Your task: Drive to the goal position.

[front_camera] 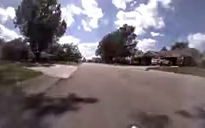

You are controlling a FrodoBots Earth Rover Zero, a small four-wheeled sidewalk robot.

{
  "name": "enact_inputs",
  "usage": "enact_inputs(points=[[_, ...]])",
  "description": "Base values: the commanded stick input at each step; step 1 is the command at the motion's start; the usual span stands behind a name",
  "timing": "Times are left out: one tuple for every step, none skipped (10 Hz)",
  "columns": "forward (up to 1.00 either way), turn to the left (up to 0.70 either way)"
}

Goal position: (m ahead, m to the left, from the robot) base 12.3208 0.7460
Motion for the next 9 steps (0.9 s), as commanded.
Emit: enact_inputs(points=[[0.85, 0.0], [0.85, 0.34], [0.85, 0.3], [0.85, 0.01], [0.85, 0.0], [0.85, 0.0], [0.85, 0.0], [0.85, 0.0], [0.85, 0.0]])
